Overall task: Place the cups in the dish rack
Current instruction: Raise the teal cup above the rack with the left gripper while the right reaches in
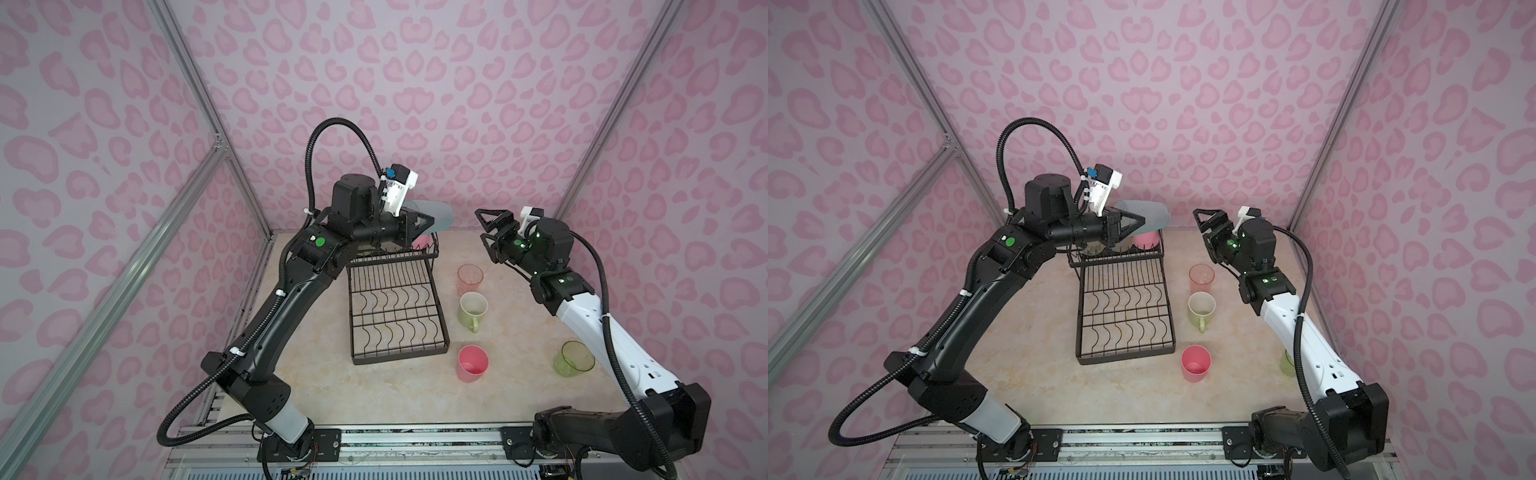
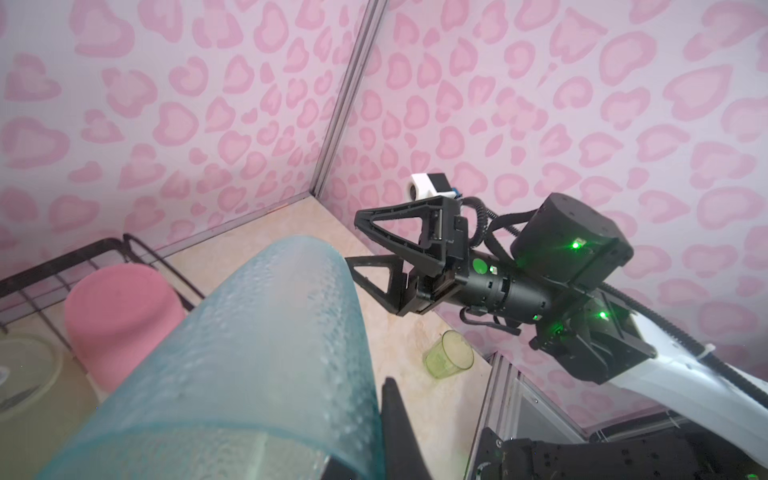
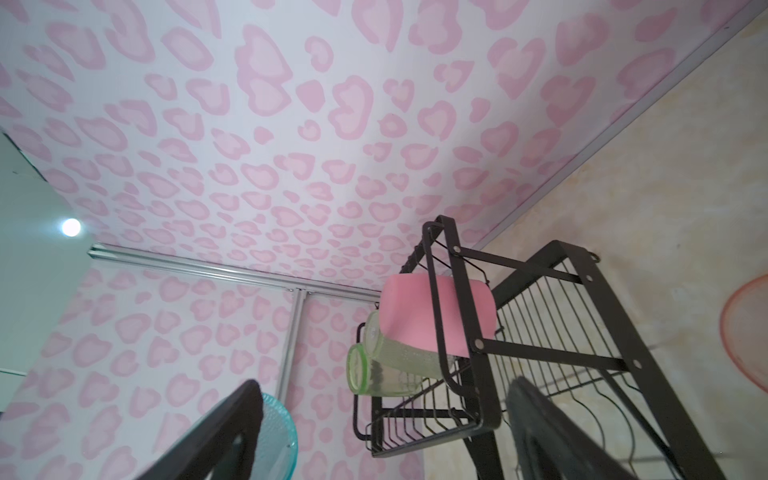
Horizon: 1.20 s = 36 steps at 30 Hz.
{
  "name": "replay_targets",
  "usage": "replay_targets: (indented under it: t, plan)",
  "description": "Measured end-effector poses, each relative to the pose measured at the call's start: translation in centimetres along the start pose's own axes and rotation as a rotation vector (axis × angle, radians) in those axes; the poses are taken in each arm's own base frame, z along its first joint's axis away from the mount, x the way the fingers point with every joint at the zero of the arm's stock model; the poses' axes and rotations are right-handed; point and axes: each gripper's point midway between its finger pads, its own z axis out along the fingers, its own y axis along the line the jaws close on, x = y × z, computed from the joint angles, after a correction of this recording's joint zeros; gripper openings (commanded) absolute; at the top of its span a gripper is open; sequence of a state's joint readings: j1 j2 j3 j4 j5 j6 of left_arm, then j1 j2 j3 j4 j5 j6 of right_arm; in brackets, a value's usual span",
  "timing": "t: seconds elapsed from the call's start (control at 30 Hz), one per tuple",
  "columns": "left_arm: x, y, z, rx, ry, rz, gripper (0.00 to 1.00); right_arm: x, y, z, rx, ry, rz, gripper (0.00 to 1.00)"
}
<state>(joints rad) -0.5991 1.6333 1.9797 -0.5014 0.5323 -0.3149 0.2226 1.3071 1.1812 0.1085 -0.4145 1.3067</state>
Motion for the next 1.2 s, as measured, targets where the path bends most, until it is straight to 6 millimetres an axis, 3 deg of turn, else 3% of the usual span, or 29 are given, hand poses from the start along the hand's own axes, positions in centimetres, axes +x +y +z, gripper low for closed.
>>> replay_targets:
  t: [0.23, 0.43, 0.87, 1.03, 1.2]
  plan:
    - [-1.4, 0.8, 3.7, 0.134, -0.061, 0.005, 0.03, -0.9, 3.3, 1.0, -0.157, 0.058, 0.181, 0.90]
    - [-2.0, 1.0, 5.9, 0.207, -0.073, 0.011, 0.03, -0.9, 5.9, 1.1, -0.230, 0.102, 0.224, 0.89]
    - [-2.0, 1.1, 8.2, 0.327, -0.076, -0.008, 0.03, -1.0, 6.2, 1.8, -0.205, 0.117, 0.251, 0.81]
    - [-2.0, 0.9, 8.3, 0.344, -0.078, -0.012, 0.03, -1.2, 5.5, 2.8, -0.176, 0.117, 0.257, 0.80]
    - [-1.8, 1.1, 8.5, 0.341, -0.070, -0.020, 0.03, -1.1, 5.5, 3.6, -0.172, 0.116, 0.246, 0.69]
